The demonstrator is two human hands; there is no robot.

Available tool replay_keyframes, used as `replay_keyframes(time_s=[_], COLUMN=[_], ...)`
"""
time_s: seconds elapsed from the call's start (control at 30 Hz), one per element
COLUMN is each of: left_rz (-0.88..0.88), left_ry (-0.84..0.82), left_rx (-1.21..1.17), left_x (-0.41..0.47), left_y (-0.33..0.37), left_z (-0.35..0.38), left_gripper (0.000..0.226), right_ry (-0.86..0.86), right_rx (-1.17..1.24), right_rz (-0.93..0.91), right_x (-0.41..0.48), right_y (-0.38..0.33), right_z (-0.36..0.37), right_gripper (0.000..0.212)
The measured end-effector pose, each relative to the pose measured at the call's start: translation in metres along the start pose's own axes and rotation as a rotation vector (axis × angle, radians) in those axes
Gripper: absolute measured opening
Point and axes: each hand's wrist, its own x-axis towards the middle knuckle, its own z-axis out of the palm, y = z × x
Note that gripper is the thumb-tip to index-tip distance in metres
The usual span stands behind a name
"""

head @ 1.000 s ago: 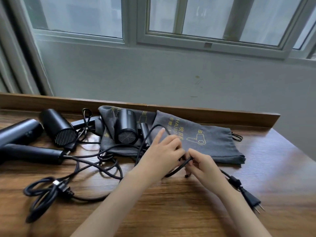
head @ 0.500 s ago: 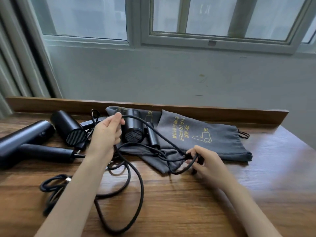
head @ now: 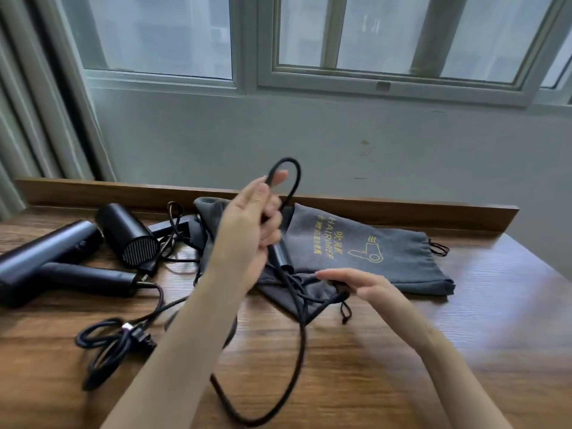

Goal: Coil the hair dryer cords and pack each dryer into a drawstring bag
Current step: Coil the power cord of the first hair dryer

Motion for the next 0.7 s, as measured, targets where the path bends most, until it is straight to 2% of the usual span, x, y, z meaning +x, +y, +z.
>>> replay_keyframes(time_s=[0.07, 0.17, 0.27, 0.37, 0.43, 0.53, 0.63, 0.7], left_rz=[-0.026, -0.087, -0.148, -0.148, -0.116, 0.006, 0.119, 0.083], left_ry=[-0.059, -0.080, -0.097, -0.155, -0.082, 0.089, 0.111, 0.051], left_rx=[-0.014, -0.080, -0.117, 0.206, 0.376, 0.536, 0.998, 1.374], left_x=[0.000, 0.003, 0.006, 0.007, 0.007, 0.003, -0.006, -0.014], left_y=[-0.007, -0.011, -0.013, -0.016, -0.019, -0.029, -0.049, -0.063], left_z=[0.022, 0.053, 0.065, 0.055, 0.041, 0.015, -0.018, -0.040], left_gripper=[0.029, 0.032, 0.032, 0.031, 0.030, 0.034, 0.028, 0.025], right_ry=[-0.020, -0.083, 0.063, 0.295, 0.417, 0.571, 0.752, 0.835], right_rx=[0.047, 0.114, 0.153, 0.362, 0.429, 0.291, 0.161, 0.132], right_rz=[-0.071, -0.135, -0.146, -0.149, -0.195, -0.192, -0.151, -0.090], right_x=[-0.002, -0.007, -0.006, -0.004, -0.006, -0.011, -0.025, -0.036], right_y=[-0.011, -0.021, -0.026, -0.030, -0.029, -0.024, -0.013, -0.002], right_z=[0.006, 0.017, 0.017, 0.001, -0.018, -0.047, -0.077, -0.097], right_gripper=[0.039, 0.044, 0.020, 0.021, 0.022, 0.028, 0.028, 0.026])
